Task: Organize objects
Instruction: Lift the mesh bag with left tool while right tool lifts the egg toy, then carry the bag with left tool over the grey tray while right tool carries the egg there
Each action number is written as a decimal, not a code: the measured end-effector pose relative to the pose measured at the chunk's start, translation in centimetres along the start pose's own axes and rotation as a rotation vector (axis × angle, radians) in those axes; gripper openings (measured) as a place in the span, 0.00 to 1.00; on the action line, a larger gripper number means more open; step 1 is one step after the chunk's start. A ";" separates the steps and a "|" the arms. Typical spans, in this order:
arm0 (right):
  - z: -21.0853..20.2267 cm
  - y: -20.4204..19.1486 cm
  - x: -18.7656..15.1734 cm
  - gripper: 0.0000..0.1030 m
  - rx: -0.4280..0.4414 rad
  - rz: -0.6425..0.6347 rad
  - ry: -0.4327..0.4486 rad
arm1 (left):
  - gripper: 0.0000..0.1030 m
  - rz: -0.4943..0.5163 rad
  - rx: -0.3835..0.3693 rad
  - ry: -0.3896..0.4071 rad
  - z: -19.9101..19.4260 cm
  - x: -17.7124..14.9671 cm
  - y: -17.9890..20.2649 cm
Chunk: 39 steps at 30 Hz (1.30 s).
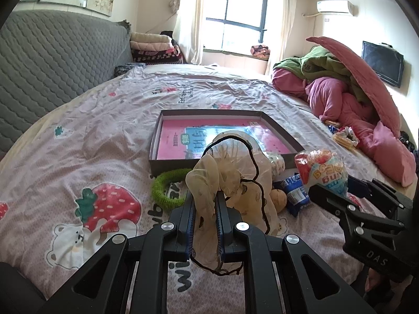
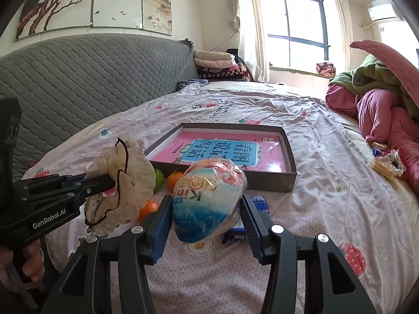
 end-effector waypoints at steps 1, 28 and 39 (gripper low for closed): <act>0.1 0.2 0.3 0.50 -0.003 0.003 0.003 | 0.14 0.000 0.002 -0.002 0.2 0.2 0.0; 3.1 2.3 3.8 0.50 -0.036 -0.002 -0.012 | 0.14 0.021 0.002 0.001 4.0 5.4 0.5; 4.2 2.7 5.4 0.50 -0.051 -0.008 -0.006 | 0.14 0.032 0.001 -0.010 5.7 7.4 -0.4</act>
Point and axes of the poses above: each gripper's, at about its wrist camera, not at the fingertips, and z roughly the way its jaws point, y to its right, x to its top, the point moved 2 cm from there along z, roughly the way its jaws point, and after that the axes turned 2 degrees about -x, right-handed, at the moved point
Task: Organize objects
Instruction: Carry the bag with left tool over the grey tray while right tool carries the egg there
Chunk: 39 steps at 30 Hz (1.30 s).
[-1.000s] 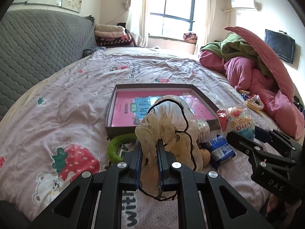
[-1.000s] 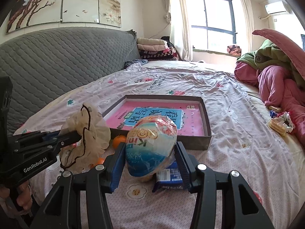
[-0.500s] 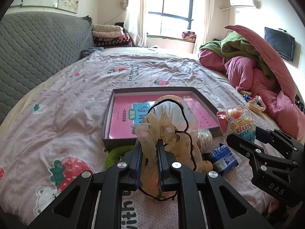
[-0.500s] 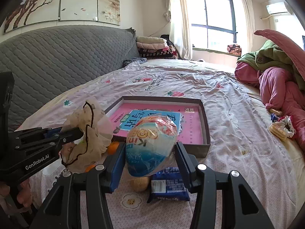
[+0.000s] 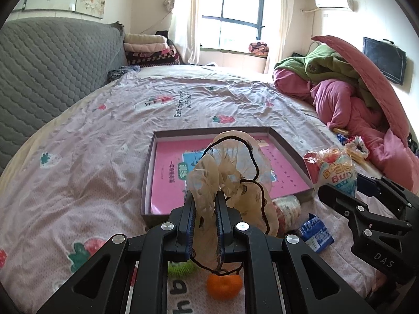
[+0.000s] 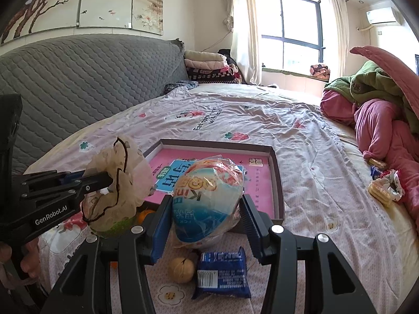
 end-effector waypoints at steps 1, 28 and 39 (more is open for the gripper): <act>0.1 0.1 0.2 0.50 -0.002 0.001 0.002 | 0.14 0.001 0.001 0.001 0.2 0.3 -0.1; 6.8 3.8 5.2 0.50 -0.026 0.023 -0.037 | 0.14 -0.038 0.024 -0.068 6.6 5.4 -4.6; 10.7 5.2 4.3 0.50 -0.017 0.025 -0.119 | 0.14 -0.035 0.036 -0.113 10.5 6.0 -5.6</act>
Point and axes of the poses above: each gripper's, at about its wrist camera, not at the fingertips, and z roughly the way its jaws point, y to its right, x to its top, the point moved 2 cm from there along z, roughly the way its jaws point, and after that the axes turned 2 degrees about -x, right-handed, at the moved point
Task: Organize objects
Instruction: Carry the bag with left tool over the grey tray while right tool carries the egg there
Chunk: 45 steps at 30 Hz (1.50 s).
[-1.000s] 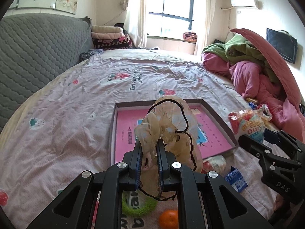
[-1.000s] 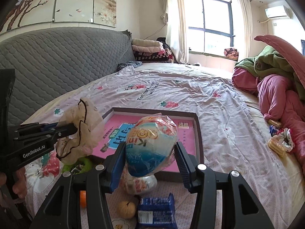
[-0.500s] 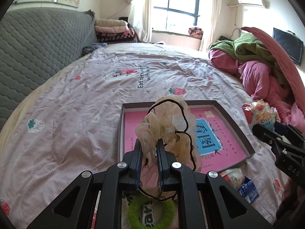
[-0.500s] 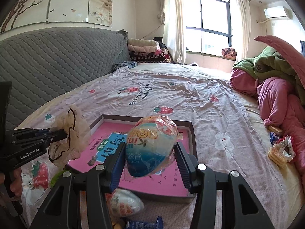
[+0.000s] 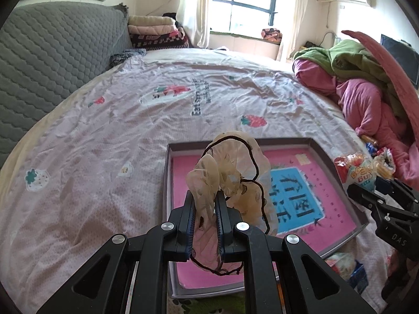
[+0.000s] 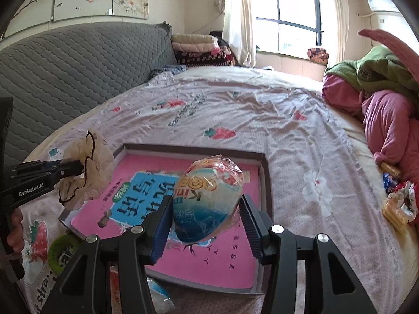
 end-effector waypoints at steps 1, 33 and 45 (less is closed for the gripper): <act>0.2 0.0 -0.2 0.50 -0.002 0.000 -0.009 | 0.14 0.001 0.002 -0.012 0.4 -0.3 0.0; 4.1 1.2 -3.1 0.50 -0.030 0.034 -0.166 | 0.14 0.001 0.042 -0.085 3.3 -2.5 -0.4; 4.1 1.1 -3.3 0.50 -0.040 0.026 -0.172 | 0.14 -0.005 0.046 -0.100 3.8 -2.9 -0.5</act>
Point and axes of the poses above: each gripper's, at about its wrist camera, not at the fingertips, and z roughly the way its jaws point, y to its right, x to its top, the point moved 2 cm from there along z, roughly the way its jaws point, and after that the axes turned 2 degrees about -x, right-handed, at the moved point
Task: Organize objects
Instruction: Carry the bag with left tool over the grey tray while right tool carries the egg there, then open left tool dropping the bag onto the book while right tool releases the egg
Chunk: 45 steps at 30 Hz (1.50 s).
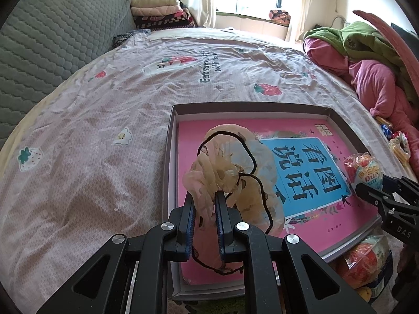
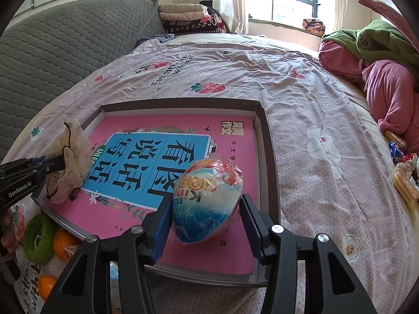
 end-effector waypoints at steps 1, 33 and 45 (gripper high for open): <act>0.0 0.0 0.0 0.51 0.000 0.001 0.000 | 0.14 0.000 0.000 -0.001 0.0 0.0 0.0; -0.7 0.2 -0.1 0.58 -0.057 -0.024 0.010 | 0.42 -0.018 0.000 0.019 -0.8 0.2 -0.6; -1.4 0.5 0.0 0.61 -0.069 -0.020 0.028 | 0.55 -0.033 0.010 0.041 -1.8 0.5 -0.9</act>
Point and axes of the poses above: each gripper's, at about its wrist camera, not at the fingertips, and z roughly the way its jaws point, y to its right, x to its top, the point moved 2 cm from there along z, roughly the way its jaws point, and after that the axes turned 2 degrees about -x, right-handed, at the moved point
